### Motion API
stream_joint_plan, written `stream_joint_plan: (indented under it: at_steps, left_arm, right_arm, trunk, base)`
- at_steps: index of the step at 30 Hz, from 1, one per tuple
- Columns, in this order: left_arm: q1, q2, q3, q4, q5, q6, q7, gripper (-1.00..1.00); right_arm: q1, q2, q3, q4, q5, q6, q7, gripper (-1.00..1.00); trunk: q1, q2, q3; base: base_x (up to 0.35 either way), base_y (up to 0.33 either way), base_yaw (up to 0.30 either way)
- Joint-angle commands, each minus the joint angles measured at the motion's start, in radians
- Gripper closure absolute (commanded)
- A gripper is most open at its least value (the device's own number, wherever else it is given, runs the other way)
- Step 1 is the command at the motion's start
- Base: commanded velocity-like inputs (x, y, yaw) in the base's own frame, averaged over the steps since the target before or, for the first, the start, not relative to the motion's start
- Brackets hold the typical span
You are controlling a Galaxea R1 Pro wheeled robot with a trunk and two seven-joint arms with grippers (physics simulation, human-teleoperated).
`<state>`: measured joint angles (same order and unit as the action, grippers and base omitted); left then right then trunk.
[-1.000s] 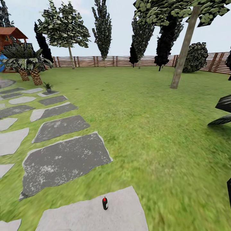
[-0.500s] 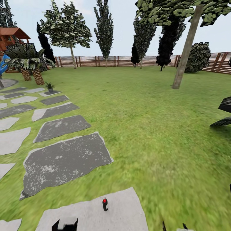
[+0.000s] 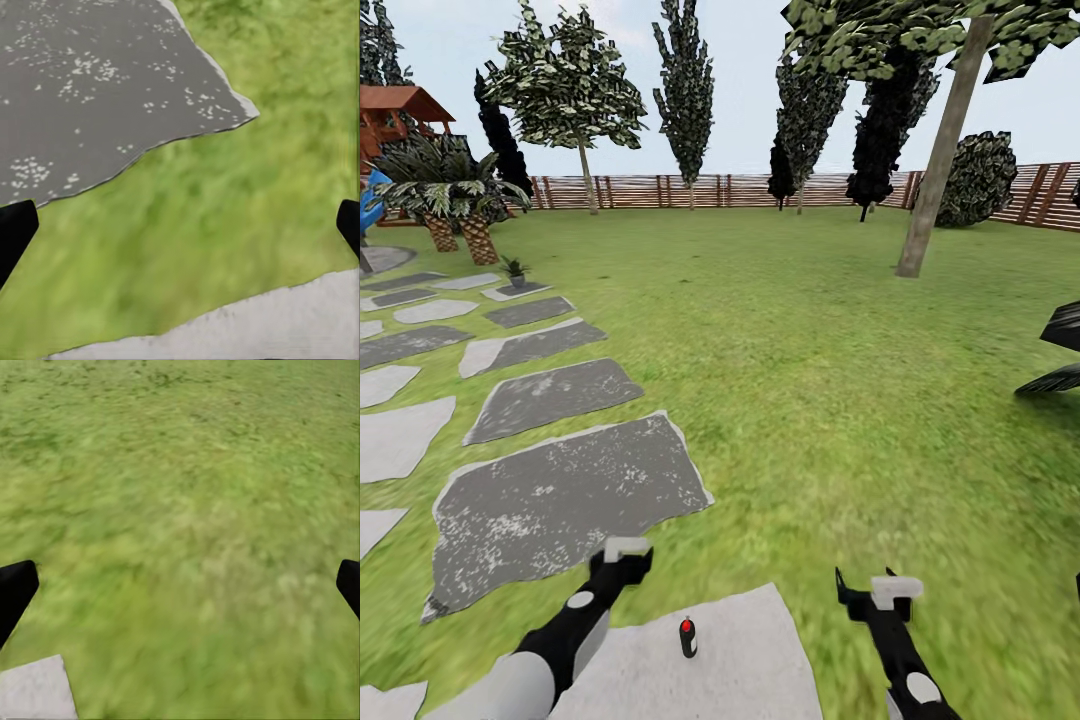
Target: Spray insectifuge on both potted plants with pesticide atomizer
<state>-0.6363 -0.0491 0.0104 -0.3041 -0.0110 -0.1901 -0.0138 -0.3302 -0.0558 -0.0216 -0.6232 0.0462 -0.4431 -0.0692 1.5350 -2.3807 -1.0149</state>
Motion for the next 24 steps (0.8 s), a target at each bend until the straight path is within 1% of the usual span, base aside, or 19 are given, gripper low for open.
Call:
stream_joint_plan:
  at_steps: [1, 2, 3, 6, 10, 14, 21, 22, 24]
  left_arm:
    - [-0.001, -0.002, -0.007, 0.003, -0.010, -0.037, -0.001, -1.00]
    - [0.000, -0.004, -0.019, 0.005, -0.025, -0.077, -0.001, -1.00]
    - [0.000, -0.004, -0.025, 0.006, -0.033, -0.093, -0.001, -1.00]
    - [0.000, -0.004, -0.034, 0.007, -0.043, -0.112, 0.000, -1.00]
    - [0.000, -0.003, -0.039, 0.009, -0.047, -0.118, 0.000, -1.00]
    - [0.000, 0.000, -0.040, 0.009, -0.047, -0.120, -0.001, -1.00]
    - [0.001, 0.004, -0.041, 0.014, -0.047, -0.120, -0.002, -1.00]
    - [0.001, 0.002, -0.041, 0.014, -0.047, -0.121, -0.002, -1.00]
    - [0.001, 0.001, -0.041, 0.015, -0.047, -0.121, -0.002, -1.00]
  right_arm:
    - [-0.003, 0.000, 0.000, 0.000, 0.005, -0.001, 0.020, -1.00]
    - [-0.005, 0.000, 0.000, 0.003, 0.006, 0.000, 0.041, -1.00]
    - [-0.006, 0.000, 0.000, 0.005, 0.007, 0.001, 0.049, -1.00]
    - [-0.007, 0.000, 0.000, 0.008, 0.007, 0.001, 0.058, -1.00]
    - [-0.007, -0.006, -0.006, 0.009, 0.007, 0.001, 0.062, -1.00]
    - [-0.007, -0.008, -0.004, 0.008, 0.007, 0.001, 0.063, -1.00]
    - [-0.007, -0.009, -0.008, 0.004, 0.007, 0.002, 0.062, -1.00]
    - [-0.017, -0.016, -0.009, -0.062, 0.007, 0.030, 0.063, -1.00]
    - [-0.035, -0.019, -0.010, -0.190, 0.006, 0.159, 0.062, -1.00]
  trunk:
    - [0.000, 0.000, -0.001]
    - [0.000, 0.000, -0.001]
    - [0.000, 0.000, -0.001]
    - [0.000, 0.000, -0.001]
    - [0.000, 0.000, -0.001]
    - [0.015, -0.028, -0.013]
    - [0.042, -0.077, -0.035]
    - [0.046, -0.084, -0.038]
    - [0.053, -0.098, -0.045]
  base:
    - [0.000, 0.000, 0.000]
    - [0.000, 0.000, 0.000]
    - [0.000, 0.000, 0.000]
    - [0.000, 0.000, -0.005]
    - [0.000, 0.000, -0.187]
    - [0.000, 0.000, -0.162]
    - [0.000, 0.000, -0.018]
    - [0.000, 0.000, 0.000]
    - [0.000, 0.000, 0.000]
